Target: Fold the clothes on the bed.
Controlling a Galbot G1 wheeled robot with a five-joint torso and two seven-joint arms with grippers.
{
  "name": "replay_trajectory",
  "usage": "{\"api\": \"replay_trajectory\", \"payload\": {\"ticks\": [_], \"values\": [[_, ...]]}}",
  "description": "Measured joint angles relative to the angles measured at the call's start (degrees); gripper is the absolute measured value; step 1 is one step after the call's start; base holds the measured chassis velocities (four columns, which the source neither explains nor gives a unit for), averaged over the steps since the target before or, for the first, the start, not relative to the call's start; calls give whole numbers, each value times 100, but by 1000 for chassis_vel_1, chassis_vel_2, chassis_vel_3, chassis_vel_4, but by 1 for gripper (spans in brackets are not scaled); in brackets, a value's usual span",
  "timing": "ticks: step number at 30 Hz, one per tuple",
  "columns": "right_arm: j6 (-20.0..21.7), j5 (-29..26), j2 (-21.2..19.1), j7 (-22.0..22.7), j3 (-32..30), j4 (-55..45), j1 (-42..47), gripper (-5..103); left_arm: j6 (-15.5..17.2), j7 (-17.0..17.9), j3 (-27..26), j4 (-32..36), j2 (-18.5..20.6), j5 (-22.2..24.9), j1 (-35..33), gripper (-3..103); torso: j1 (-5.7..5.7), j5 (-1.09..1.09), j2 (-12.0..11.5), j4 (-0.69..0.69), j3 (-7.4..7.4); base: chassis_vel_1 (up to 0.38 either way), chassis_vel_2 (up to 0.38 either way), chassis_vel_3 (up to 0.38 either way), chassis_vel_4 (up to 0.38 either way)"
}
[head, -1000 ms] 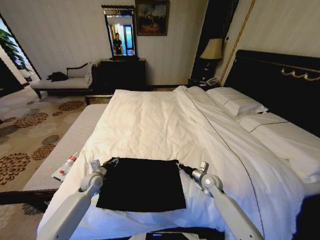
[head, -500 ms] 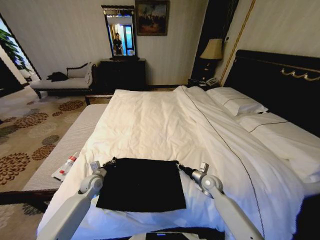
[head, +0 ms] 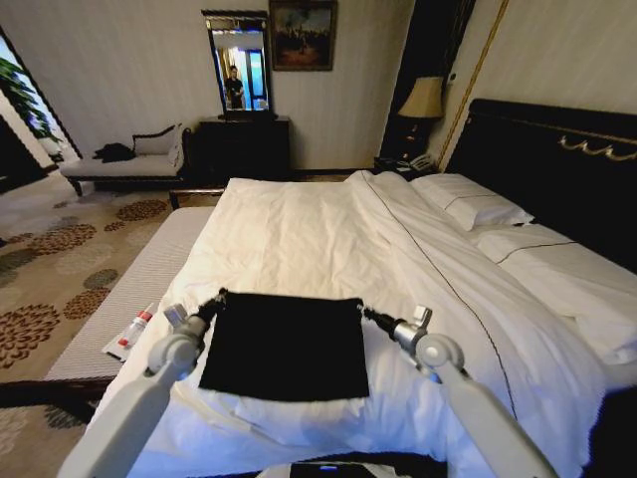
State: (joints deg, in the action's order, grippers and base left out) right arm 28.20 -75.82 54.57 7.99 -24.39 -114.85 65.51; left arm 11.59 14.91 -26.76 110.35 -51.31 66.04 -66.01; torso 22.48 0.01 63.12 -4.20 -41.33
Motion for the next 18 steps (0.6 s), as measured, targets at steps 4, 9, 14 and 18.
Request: {"api": "replay_trajectory", "payload": {"ticks": [4, 9, 14, 18], "values": [[-1, -339, -245, 225, -188, -661, -76, 1, -5, 98, -350, 511, 235, 287, -129, 1, 0, -1, 0, 1, 0, 0, 0, 0, 0], [-3, -557, -475, 386, -437, -1187, -15, 1, -5, 150, -750, 986, 410, 414, -317, 1, 0, 0, 0, 0, 0, 0, 0, 0, 0], [-5, -766, -661, 470, -679, -1503, 23, 1, -8, 155, -1093, 1381, 503, 395, -527, 1, -1, -1, 1, 0, 1, 0, 0, 0, 0], [-19, -891, -800, 551, -783, -1596, -12, 1, -19, 156, -1359, 1617, 515, 372, -719, 1, -1, 0, 0, 0, 1, 0, 0, 0, 0]]}}
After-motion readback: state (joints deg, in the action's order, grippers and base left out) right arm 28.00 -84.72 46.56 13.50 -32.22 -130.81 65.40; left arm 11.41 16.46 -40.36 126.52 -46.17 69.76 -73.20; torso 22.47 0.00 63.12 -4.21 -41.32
